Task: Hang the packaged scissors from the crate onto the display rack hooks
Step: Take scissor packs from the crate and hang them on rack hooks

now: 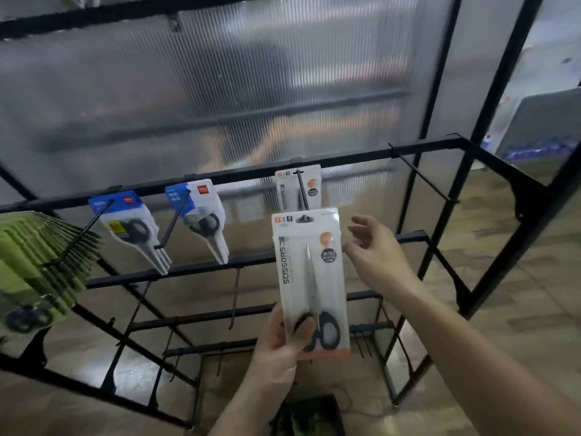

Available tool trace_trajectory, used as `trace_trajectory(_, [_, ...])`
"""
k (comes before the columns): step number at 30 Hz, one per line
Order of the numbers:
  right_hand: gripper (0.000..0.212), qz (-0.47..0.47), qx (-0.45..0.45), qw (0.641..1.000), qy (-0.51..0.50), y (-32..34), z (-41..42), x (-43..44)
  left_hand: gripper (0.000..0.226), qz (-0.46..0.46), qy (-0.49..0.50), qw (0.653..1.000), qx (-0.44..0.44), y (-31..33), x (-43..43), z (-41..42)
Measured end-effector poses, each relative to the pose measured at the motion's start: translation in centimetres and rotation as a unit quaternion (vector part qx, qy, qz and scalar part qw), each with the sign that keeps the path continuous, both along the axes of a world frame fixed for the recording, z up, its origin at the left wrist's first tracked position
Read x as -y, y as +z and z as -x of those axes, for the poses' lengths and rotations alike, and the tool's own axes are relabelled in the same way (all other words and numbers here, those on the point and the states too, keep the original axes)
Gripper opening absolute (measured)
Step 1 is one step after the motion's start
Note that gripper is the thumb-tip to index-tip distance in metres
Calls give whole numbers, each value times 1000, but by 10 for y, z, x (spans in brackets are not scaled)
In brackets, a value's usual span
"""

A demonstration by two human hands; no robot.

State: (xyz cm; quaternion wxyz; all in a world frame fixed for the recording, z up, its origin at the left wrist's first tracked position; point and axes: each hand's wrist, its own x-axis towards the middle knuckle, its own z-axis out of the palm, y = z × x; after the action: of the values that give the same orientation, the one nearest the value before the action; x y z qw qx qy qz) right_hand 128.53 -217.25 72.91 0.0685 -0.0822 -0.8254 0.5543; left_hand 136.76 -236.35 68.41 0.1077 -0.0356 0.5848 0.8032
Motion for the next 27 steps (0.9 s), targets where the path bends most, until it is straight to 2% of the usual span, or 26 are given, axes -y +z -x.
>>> trace_trajectory(2, [56,-15,-5,1000,-5,1,-13,0,48,4,-13,1000,-7,3,1,0])
trace_trajectory(12, [50,-50,-24,998,7,6,-40,2,51,18,-43,999,21,-1,3,1])
trace_trajectory(14, [49,-49,-20,998,16,6,-42,1,44,20,-28,999,31,-3,0,0])
trace_trajectory(17, [46,-57,-12,998,25,5,-42,0,33,43,-6,998,39,-5,-3,2])
trace_trajectory(24, [45,-60,-5,996,73,-4,-34,-4,31,135,1,990,31,5,-12,50])
trace_trajectory(27, [42,-54,9,993,105,-10,-33,-13,14,192,33,980,42,6,-29,89])
